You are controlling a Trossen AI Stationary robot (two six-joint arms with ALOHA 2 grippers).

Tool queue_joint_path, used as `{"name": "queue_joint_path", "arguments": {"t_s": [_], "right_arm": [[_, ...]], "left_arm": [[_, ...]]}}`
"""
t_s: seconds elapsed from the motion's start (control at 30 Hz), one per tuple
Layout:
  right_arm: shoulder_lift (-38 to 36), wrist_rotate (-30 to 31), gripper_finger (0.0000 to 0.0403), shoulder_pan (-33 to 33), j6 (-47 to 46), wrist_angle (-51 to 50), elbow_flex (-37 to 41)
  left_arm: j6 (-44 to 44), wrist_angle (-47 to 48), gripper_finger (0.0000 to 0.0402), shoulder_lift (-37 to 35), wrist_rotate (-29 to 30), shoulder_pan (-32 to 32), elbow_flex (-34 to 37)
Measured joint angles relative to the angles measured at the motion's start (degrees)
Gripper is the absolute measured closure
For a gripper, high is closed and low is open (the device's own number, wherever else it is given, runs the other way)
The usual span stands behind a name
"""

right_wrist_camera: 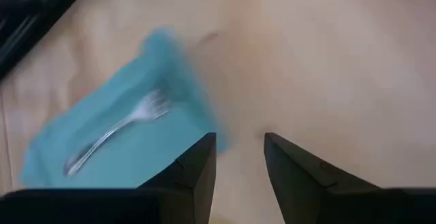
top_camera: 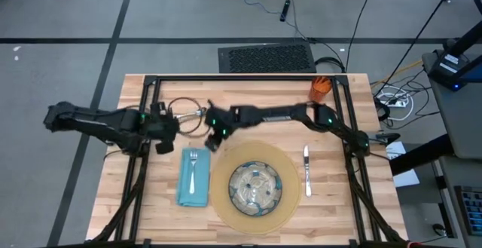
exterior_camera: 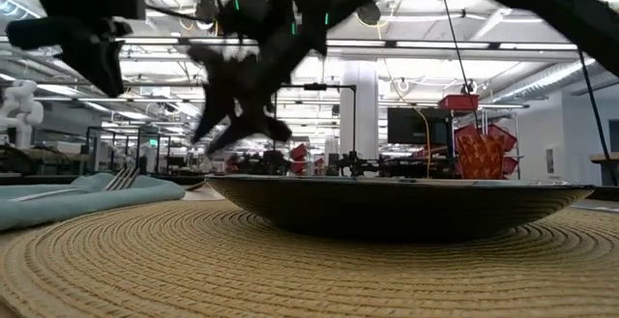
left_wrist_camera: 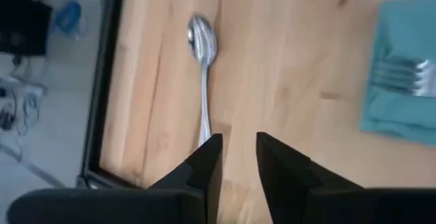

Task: Set table place
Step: Put the silver spoon on the right side of the table beside the silver knife

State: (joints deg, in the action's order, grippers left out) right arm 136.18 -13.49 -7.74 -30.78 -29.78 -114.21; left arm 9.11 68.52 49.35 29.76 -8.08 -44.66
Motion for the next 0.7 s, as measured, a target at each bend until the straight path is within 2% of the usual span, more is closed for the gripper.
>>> {"name": "queue_joint_path", "arguments": {"t_s": [0.07,0.13,0.2,0.33,0.43,0.57,0.7], "right_arm": [[-2.1,3.3,0.0289,3.9,3.2,-0.9,0.0],[-5.0,8.0,0.0289,7.9,6.2,-0.7,0.0],[-8.1,15.0,0.0289,12.0,8.5,-2.0,0.0],[-12.9,32.7,0.0289,19.3,9.5,-8.5,-0.1],[-15.5,42.3,0.0289,23.8,9.1,-13.6,-0.1],[-18.0,47.9,0.0289,29.0,7.2,-16.6,-0.1],[-20.0,51.3,0.0289,33.4,6.9,-16.4,0.0]], "left_arm": [[-2.9,-1.2,0.0327,1.3,-3.8,4.6,-0.9],[-7.7,-7.9,0.0327,2.2,-4.1,8.6,-0.9],[-12.3,-13.1,0.0327,2.1,-5.6,12.9,0.3],[-18.0,-20.5,0.0327,1.9,-14.0,20.8,1.6],[-22.2,-24.9,0.0327,2.0,-17.4,26.8,3.8],[-27.7,-24.3,0.0327,7.8,-25.7,37.2,4.0],[-30.8,-25.4,0.0327,18.3,-27.0,43.1,3.9]]}}
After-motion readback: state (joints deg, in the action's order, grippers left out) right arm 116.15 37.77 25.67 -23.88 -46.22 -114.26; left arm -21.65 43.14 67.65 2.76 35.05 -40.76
